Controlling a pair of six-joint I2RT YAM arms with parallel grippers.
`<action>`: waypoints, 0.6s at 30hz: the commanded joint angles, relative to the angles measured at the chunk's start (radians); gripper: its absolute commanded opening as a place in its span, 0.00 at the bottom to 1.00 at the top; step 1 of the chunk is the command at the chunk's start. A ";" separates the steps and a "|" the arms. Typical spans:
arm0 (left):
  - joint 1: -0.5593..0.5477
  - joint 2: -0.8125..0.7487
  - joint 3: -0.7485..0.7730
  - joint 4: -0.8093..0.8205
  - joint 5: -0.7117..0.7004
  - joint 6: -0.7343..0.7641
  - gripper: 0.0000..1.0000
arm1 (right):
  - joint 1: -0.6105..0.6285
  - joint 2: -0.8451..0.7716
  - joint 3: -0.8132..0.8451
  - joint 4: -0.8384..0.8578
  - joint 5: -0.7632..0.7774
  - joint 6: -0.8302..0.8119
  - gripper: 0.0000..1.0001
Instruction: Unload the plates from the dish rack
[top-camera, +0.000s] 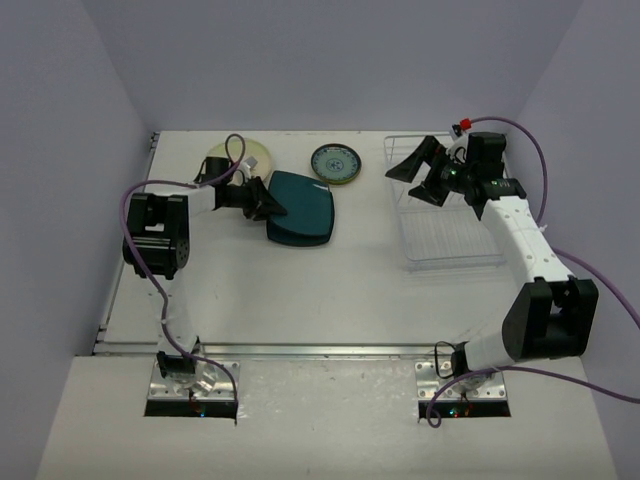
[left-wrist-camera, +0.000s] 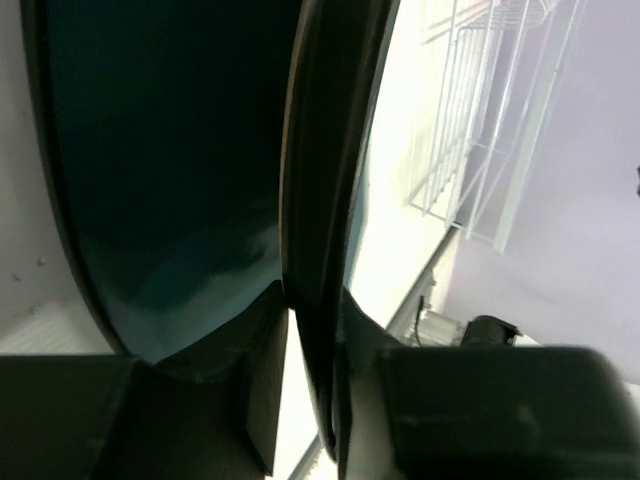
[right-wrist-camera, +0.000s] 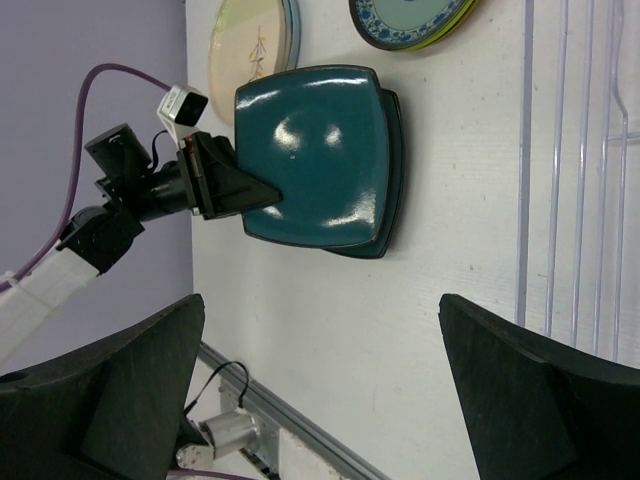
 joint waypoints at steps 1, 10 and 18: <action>-0.002 0.003 0.041 0.076 0.085 -0.008 0.24 | -0.009 0.000 0.011 0.019 -0.020 -0.015 0.99; -0.003 -0.003 0.056 -0.032 0.001 0.078 0.47 | -0.018 -0.006 0.009 0.012 -0.041 -0.019 0.99; -0.026 -0.057 0.118 -0.228 -0.305 0.261 0.95 | -0.021 -0.022 0.004 -0.001 -0.042 -0.034 0.99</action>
